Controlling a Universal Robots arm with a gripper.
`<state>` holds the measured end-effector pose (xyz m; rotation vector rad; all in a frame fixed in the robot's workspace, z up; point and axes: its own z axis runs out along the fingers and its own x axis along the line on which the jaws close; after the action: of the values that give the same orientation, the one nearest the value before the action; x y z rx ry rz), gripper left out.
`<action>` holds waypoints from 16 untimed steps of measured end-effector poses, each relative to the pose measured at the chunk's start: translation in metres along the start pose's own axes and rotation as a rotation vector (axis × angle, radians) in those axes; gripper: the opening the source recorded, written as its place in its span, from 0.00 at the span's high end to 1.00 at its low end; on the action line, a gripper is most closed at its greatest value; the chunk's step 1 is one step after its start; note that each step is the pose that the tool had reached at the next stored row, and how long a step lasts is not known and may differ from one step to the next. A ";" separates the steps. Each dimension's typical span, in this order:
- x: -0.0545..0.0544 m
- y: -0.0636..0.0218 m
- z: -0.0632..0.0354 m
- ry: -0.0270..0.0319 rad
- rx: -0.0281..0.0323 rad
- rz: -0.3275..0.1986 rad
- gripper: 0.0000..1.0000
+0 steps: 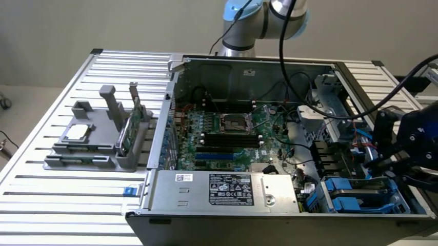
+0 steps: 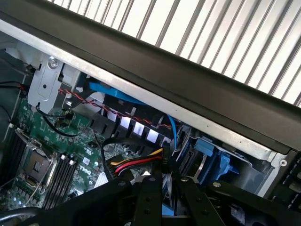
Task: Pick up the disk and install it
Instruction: 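Insert the first disk wire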
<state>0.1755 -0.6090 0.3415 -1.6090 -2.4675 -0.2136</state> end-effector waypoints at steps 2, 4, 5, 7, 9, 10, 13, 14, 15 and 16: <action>0.000 0.0000 0.0000 0.0032 0.0030 0.015 0.82; 0.000 0.0000 0.0000 0.0058 0.0061 0.028 0.82; 0.000 0.0000 -0.0001 0.0067 0.0073 0.034 0.82; 0.000 0.0000 -0.0001 0.0065 0.0081 0.044 0.82; 0.000 0.0000 -0.0002 0.0047 0.0088 0.055 0.82; 0.000 0.0000 -0.0002 0.0034 0.0092 0.060 0.82; 0.000 0.0001 -0.0004 -0.0019 0.0101 0.077 0.82; 0.000 0.0000 -0.0005 -0.0039 0.0103 0.083 0.82; 0.000 0.0000 -0.0006 -0.0064 0.0106 0.089 0.82; 0.000 0.0000 -0.0006 -0.0088 0.0108 0.095 0.82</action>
<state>0.1756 -0.6093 0.3421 -1.7209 -2.3871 -0.1795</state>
